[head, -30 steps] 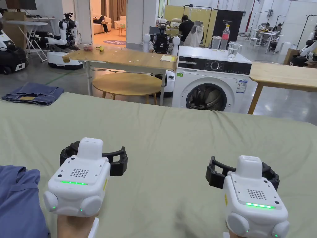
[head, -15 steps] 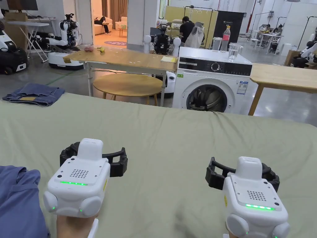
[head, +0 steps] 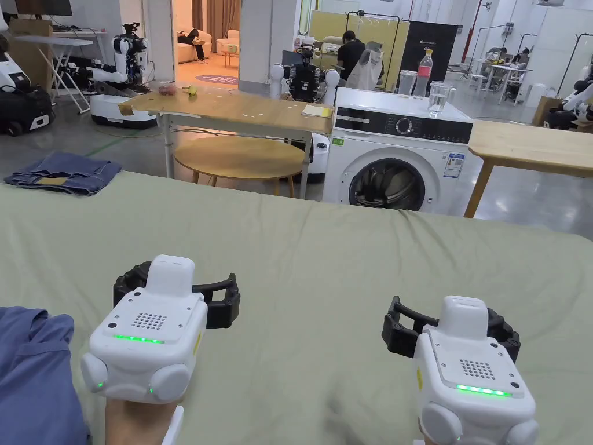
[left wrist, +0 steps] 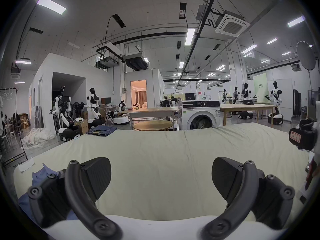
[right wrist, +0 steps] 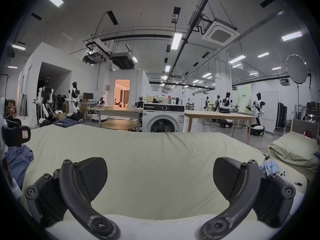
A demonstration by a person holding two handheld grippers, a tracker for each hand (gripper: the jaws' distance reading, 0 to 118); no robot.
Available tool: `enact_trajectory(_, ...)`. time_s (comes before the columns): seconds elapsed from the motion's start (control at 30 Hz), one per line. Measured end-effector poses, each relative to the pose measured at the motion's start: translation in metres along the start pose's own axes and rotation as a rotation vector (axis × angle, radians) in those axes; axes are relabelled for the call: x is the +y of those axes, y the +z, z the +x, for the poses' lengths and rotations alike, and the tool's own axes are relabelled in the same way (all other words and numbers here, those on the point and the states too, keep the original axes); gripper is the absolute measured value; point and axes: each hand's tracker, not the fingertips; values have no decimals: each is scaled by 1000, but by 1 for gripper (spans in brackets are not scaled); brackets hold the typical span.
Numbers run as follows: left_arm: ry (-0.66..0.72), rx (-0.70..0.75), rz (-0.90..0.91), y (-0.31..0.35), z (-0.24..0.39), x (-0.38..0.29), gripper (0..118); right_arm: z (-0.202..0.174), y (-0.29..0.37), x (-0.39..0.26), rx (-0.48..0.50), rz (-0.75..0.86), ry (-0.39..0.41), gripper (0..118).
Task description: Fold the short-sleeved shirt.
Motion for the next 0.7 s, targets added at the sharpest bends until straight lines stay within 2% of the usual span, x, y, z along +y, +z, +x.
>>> enact_trajectory(0.47,-5,-3,-3,0,-1,-3,115,1,1,2,-4,0,-22,118)
enact_trajectory(0.7,-5,-10,3,1,0,-1,115,0,0,5,-1,3,-9,118)
